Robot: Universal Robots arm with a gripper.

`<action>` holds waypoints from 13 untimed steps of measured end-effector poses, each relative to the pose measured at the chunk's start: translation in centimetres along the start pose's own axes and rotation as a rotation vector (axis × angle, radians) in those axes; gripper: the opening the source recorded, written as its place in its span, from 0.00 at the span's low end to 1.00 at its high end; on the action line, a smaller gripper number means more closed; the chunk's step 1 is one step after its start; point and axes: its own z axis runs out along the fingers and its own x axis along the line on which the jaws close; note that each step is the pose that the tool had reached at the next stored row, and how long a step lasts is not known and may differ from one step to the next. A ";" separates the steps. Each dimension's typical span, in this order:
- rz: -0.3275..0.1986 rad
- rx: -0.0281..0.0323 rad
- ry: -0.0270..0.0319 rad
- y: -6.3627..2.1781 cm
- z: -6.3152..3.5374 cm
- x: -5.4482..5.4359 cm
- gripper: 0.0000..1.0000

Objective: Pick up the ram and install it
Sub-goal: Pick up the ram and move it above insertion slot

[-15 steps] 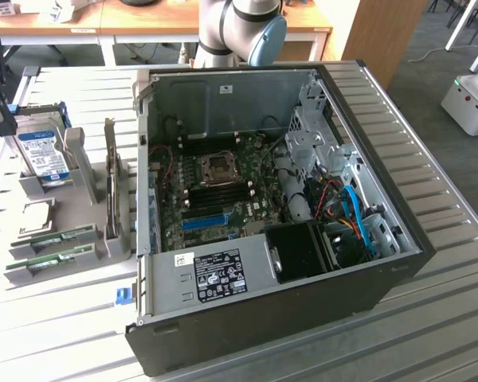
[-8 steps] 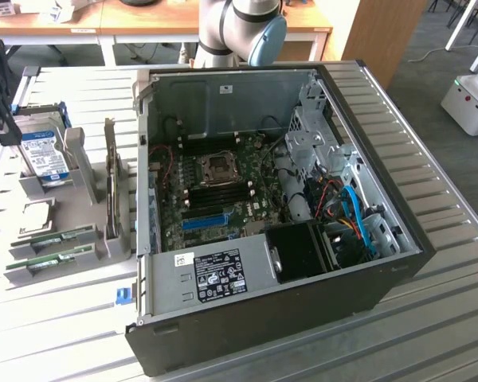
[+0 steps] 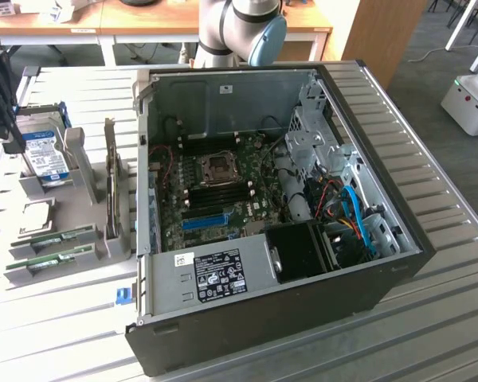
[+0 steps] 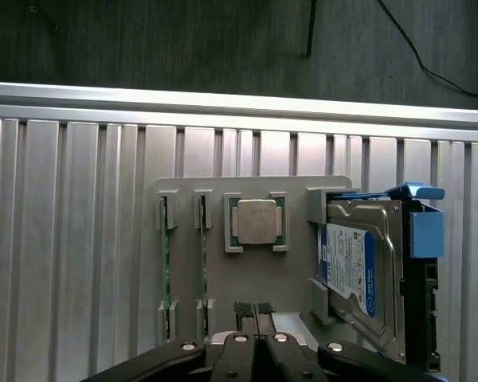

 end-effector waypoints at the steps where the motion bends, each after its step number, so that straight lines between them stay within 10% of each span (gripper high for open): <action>1: 0.000 -0.0001 0.0001 0.00 0.10 0.0 0.11; 13: 0.000 0.0001 0.0000 -0.06 2.03 0.1 0.11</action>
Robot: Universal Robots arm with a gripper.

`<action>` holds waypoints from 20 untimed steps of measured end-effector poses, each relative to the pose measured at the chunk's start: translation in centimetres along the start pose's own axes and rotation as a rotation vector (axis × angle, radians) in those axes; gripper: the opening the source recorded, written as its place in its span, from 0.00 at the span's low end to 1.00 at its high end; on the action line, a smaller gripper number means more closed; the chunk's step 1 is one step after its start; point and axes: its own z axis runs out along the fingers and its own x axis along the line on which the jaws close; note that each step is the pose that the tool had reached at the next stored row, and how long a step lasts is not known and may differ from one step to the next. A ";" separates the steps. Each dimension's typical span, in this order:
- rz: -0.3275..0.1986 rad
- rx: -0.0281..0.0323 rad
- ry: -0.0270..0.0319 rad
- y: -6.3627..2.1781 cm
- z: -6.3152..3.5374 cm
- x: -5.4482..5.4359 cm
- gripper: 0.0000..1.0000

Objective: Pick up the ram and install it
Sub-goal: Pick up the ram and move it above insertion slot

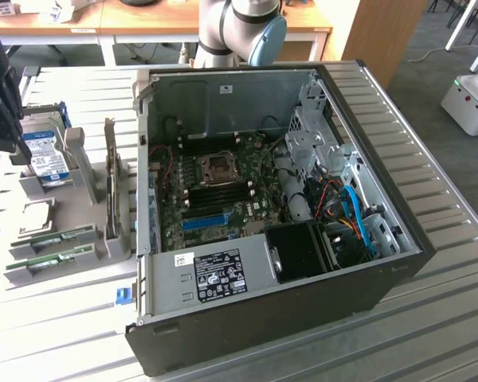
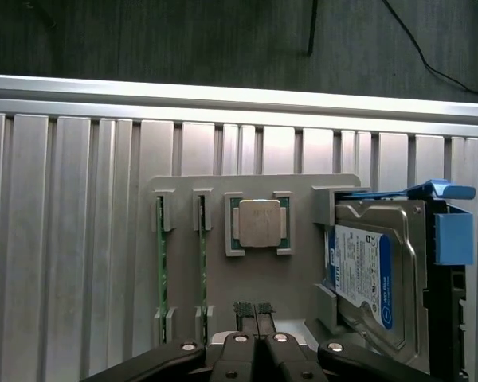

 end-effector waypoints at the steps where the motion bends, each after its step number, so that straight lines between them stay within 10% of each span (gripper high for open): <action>1: 0.000 -0.0002 0.0001 0.00 0.00 0.0 0.11; 20: 0.000 -0.0002 0.0000 0.01 -0.01 0.3 0.30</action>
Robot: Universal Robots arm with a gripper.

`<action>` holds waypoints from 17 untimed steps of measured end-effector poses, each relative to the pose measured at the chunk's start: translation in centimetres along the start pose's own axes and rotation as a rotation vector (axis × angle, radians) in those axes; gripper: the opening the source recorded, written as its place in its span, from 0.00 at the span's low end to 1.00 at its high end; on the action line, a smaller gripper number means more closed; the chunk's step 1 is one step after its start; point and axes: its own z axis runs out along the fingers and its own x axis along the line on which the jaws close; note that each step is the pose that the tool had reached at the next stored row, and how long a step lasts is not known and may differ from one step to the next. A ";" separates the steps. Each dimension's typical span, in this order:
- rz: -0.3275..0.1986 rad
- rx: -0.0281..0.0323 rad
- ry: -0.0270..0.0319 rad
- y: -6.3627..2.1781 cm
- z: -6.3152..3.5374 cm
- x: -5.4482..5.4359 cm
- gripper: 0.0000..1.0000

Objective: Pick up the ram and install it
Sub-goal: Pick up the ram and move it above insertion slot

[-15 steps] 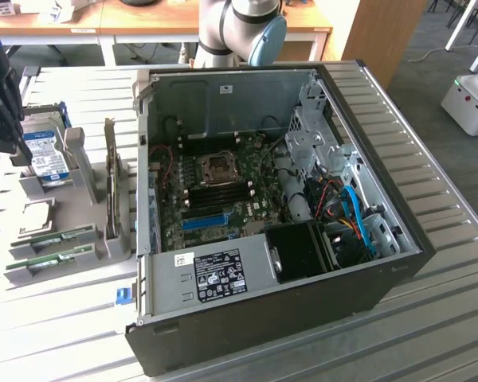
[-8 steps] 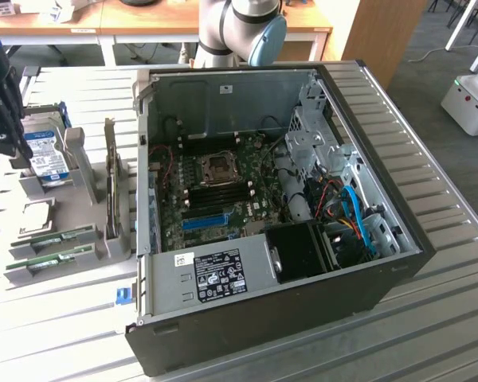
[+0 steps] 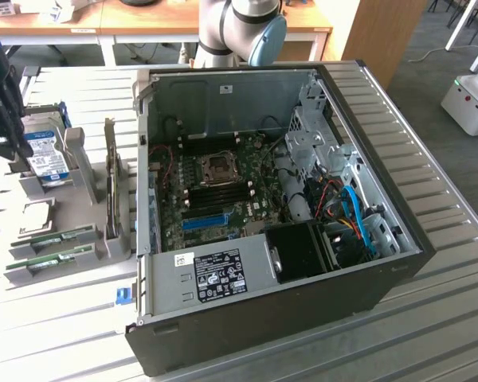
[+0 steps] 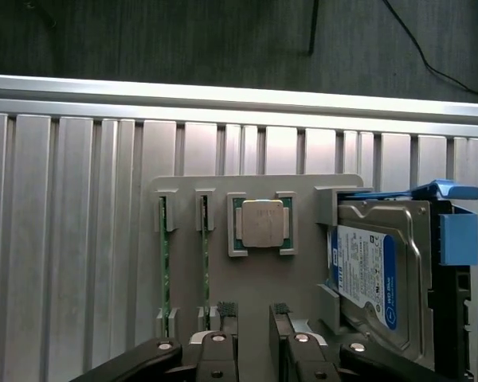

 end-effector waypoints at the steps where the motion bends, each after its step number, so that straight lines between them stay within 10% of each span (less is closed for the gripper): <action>1: 0.000 0.0001 0.0000 0.00 0.00 0.2 0.30; 17: 0.000 0.0000 0.0000 0.04 -0.17 2.7 0.30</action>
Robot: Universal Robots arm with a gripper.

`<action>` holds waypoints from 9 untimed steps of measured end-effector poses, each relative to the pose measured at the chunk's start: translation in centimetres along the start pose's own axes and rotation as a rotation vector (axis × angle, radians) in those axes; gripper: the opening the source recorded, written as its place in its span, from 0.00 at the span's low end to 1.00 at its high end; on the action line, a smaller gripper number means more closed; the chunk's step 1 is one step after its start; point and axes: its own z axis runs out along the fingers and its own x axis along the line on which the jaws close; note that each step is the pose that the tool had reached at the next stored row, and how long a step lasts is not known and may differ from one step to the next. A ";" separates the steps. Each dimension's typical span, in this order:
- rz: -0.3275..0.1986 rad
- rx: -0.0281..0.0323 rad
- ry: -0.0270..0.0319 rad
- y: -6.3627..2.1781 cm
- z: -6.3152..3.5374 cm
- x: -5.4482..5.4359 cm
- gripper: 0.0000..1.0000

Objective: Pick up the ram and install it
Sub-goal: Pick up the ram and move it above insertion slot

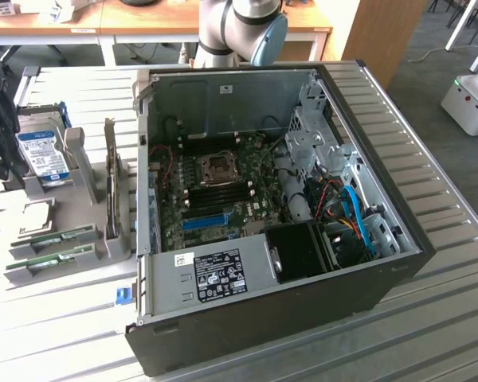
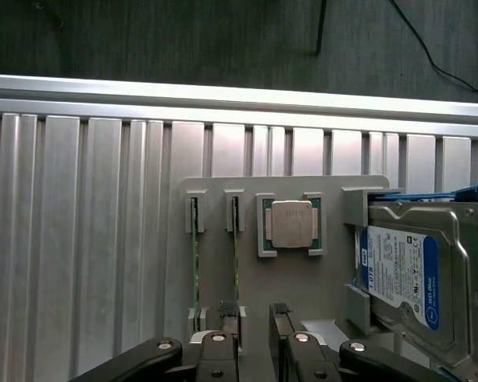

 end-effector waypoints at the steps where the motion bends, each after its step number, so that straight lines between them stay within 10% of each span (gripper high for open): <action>1: 0.000 -0.0001 0.0001 0.00 -0.01 0.1 0.30; 9: 0.000 0.0000 0.0000 0.00 0.24 0.2 0.30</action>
